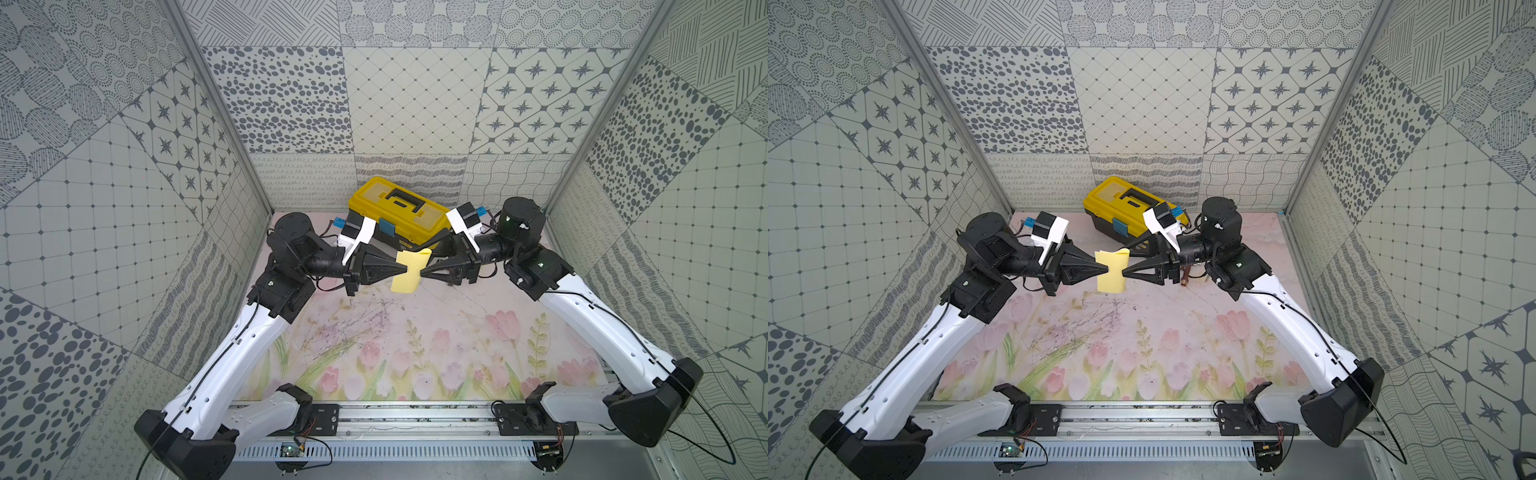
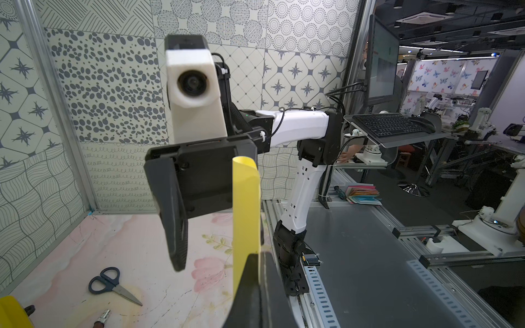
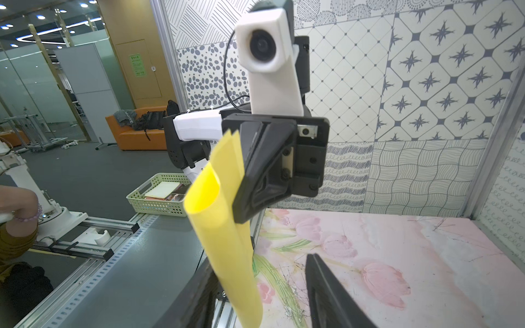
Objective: Fold the square paper along the opposite sides
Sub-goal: Fold the paper.
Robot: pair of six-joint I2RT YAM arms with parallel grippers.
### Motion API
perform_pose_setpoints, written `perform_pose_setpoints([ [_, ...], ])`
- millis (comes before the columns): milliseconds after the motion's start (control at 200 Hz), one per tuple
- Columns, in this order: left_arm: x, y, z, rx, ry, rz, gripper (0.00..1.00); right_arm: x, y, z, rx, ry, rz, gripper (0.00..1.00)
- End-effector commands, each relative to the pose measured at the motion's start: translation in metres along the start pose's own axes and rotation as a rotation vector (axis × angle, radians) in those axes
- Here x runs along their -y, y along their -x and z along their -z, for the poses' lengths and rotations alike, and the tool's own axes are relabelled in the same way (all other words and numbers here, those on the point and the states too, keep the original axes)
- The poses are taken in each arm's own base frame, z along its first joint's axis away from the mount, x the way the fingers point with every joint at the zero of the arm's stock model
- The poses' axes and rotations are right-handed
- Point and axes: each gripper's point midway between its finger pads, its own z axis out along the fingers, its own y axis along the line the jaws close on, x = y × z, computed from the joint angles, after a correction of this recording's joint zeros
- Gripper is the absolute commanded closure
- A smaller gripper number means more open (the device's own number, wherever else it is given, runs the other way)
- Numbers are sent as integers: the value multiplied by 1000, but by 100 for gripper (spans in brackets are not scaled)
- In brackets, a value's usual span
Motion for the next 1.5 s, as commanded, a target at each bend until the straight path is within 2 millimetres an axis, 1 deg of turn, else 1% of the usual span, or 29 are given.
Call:
perform_pose_setpoints([
  [0, 7, -12, 0, -30, -46, -6, 100, -30, 28, 6, 31, 62, 112, 49],
  [80, 5, -13, -1, -35, -49, 10, 100, -33, 28, 5, 31, 81, 111, 54],
  [215, 3, -12, -1, -38, -52, 17, 100, -36, 25, 2, 28, 111, 102, 65],
  [435, 10, -9, 1, -33, -58, 1, 100, -31, 18, -1, 21, 106, 83, 65],
  [645, 16, -6, 2, -29, -65, -13, 100, -27, 15, -2, 18, 88, 76, 66],
  [805, 17, -6, 2, -27, -66, -14, 100, -21, 11, -4, 8, 65, 57, 73],
  [880, 17, -5, 2, -26, -64, -16, 100, -19, 9, -6, 4, 55, 48, 75],
  [951, 16, -4, 3, -24, -53, -19, 100, -17, 7, -8, -1, 44, 40, 74],
  [1116, 5, 1, 3, -8, 12, -17, 100, -11, 1, -14, -17, 7, 23, 65],
  [1286, -4, 6, 5, 32, 94, -23, 100, -7, -8, -22, -32, -2, 5, 65],
  [1371, -3, 8, 6, 45, 104, -27, 100, -5, -12, -27, -39, 2, 0, 69],
  [1496, -3, 9, 7, 50, 116, -30, 100, -4, -14, -31, -44, 0, -2, 81],
])
